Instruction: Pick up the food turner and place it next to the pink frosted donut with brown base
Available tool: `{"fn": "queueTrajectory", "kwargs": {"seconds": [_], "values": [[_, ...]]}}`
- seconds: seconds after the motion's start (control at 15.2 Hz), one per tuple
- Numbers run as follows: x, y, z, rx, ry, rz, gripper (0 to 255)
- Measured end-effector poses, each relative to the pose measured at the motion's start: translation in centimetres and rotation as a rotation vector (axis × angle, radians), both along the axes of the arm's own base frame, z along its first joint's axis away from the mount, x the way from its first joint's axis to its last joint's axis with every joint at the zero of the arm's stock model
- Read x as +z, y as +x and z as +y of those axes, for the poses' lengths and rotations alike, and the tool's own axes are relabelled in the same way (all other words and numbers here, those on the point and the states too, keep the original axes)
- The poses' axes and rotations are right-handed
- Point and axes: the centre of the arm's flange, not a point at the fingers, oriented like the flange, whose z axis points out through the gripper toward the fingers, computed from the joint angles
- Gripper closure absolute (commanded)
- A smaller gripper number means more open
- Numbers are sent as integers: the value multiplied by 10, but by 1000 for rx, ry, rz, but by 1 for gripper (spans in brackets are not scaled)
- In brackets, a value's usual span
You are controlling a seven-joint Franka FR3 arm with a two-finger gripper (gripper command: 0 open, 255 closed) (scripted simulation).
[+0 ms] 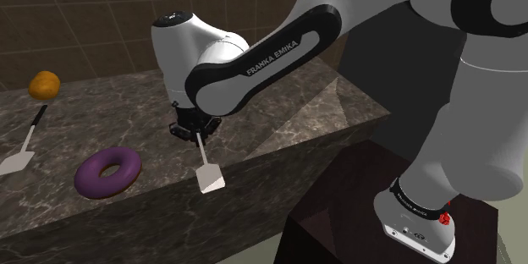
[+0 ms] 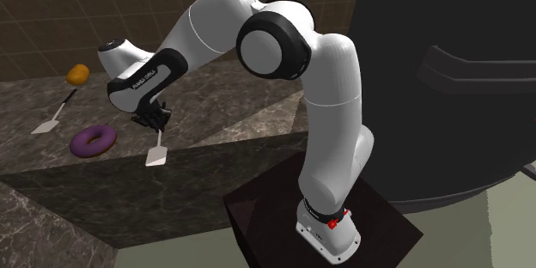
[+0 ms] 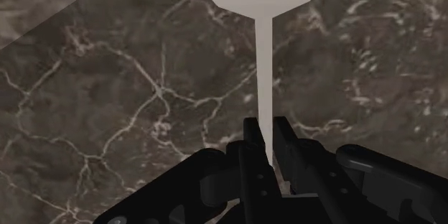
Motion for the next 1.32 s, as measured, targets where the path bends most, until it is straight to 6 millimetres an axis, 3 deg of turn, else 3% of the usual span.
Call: {"fn": "queueTrajectory", "kwargs": {"seconds": [0.26,0.33,0.73,0.99,1.32], "values": [[-1,0,0,0,0,0,255],[-1,0,0,0,0,0,0],[-1,0,0,0,0,0,0],[38,-1,2,0,1,-1,0],[48,-3,1,0,0,0,0]]}}
